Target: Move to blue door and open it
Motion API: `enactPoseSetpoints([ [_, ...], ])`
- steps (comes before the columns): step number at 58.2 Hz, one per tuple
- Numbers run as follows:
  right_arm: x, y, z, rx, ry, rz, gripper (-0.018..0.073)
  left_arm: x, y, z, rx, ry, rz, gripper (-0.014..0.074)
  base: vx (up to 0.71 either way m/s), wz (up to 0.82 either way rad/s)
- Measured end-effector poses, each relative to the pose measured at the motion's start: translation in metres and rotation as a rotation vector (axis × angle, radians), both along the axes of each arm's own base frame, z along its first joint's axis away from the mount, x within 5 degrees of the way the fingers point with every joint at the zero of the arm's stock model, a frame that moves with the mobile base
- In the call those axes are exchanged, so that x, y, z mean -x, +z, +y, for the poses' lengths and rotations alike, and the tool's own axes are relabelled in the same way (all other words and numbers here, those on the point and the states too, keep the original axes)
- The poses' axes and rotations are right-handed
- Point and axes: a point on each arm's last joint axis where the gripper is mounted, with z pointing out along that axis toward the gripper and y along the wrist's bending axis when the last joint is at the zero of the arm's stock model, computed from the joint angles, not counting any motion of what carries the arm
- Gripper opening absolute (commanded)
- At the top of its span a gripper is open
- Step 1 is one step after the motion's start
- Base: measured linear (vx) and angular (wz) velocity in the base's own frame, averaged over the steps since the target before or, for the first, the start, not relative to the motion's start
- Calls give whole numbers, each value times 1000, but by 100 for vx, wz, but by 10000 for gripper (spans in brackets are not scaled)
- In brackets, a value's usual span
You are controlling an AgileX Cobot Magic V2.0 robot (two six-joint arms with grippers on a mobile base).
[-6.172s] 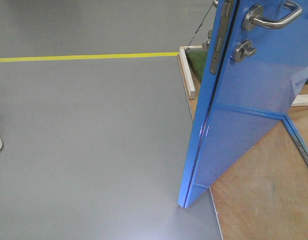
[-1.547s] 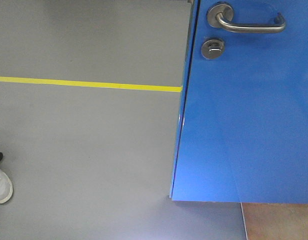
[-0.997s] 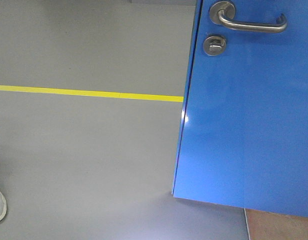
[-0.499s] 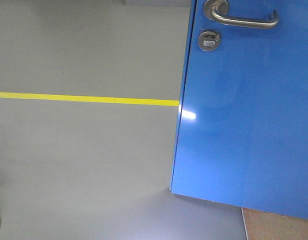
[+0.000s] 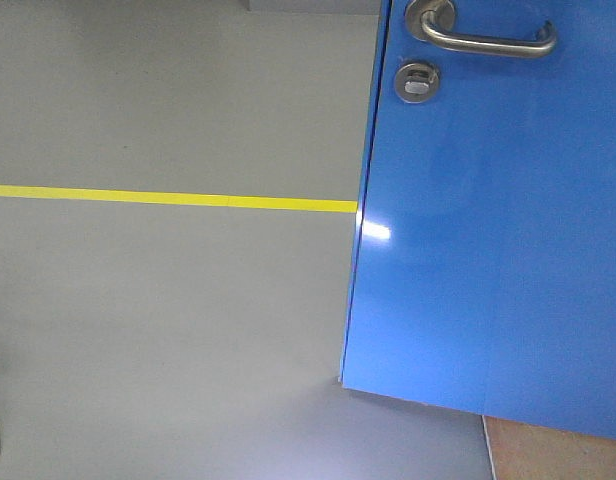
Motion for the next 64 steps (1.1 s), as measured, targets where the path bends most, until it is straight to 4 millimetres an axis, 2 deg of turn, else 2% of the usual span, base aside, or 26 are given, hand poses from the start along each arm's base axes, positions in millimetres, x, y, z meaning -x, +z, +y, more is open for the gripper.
enactPoseSetpoints([
  [30, 1, 0, 1, 3, 7, 2, 12, 0, 0, 0, 0, 0, 0, 73, 0, 0],
  [41, 2, 1, -2, 54, -25, -14, 12, 0, 0, 0, 0, 0, 0, 73, 0, 0],
  [45, 6, 4, -3, 160, -45, -37, 12, 0, 0, 0, 0, 0, 0, 73, 0, 0],
  [52, 25, 17, 2, 466, -68, -102, 12, 0, 0, 0, 0, 0, 0, 73, 0, 0],
  [58, 60, 36, 13, 776, -60, -161, 12, 0, 0, 0, 0, 0, 0, 73, 0, 0],
  [64, 98, 41, 20, 982, -49, -183, 12, 0, 0, 0, 0, 0, 0, 73, 0, 0],
])
